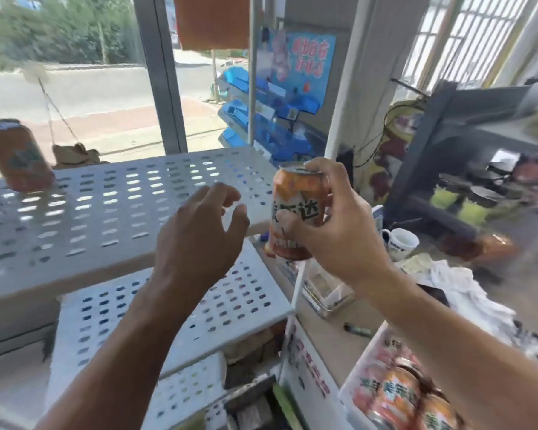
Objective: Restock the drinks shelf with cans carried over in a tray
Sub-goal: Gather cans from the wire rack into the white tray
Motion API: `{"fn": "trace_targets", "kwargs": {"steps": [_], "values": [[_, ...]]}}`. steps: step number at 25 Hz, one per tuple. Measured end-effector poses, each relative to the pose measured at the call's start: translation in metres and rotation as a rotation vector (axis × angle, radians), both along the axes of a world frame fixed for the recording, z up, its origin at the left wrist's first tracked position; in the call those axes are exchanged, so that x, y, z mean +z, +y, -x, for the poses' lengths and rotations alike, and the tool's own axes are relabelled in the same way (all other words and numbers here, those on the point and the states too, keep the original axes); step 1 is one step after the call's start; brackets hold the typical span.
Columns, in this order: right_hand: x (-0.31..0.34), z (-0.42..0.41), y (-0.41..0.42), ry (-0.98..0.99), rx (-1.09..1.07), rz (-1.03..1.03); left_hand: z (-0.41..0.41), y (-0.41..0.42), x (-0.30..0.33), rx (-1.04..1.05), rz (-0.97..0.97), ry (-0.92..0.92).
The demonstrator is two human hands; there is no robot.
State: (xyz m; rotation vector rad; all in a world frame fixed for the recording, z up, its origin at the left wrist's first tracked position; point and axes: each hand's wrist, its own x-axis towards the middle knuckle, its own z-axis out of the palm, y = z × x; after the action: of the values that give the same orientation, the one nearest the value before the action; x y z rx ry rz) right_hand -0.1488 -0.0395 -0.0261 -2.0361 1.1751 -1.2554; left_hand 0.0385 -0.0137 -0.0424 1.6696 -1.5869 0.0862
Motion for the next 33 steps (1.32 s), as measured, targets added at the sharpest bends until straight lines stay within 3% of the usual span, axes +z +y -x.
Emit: {"fn": "trace_targets", "kwargs": {"steps": [9,17,26,33], "values": [[-0.050,0.156,0.027,-0.011,-0.257,-0.110,0.136,-0.007,-0.040,-0.220,-0.137,-0.041],[-0.117,0.254,0.051,-0.027,-0.499,-0.418,0.220,0.011,-0.073,-0.377,-0.203,-0.083],[-0.191,0.324,0.067,0.005,-0.727,-0.797,0.294,0.017,-0.107,-0.493,-0.334,-0.196],[-0.207,0.320,0.045,0.174,-0.717,-0.957,0.299,0.016,-0.109,-0.486,-0.356,-0.212]]}}
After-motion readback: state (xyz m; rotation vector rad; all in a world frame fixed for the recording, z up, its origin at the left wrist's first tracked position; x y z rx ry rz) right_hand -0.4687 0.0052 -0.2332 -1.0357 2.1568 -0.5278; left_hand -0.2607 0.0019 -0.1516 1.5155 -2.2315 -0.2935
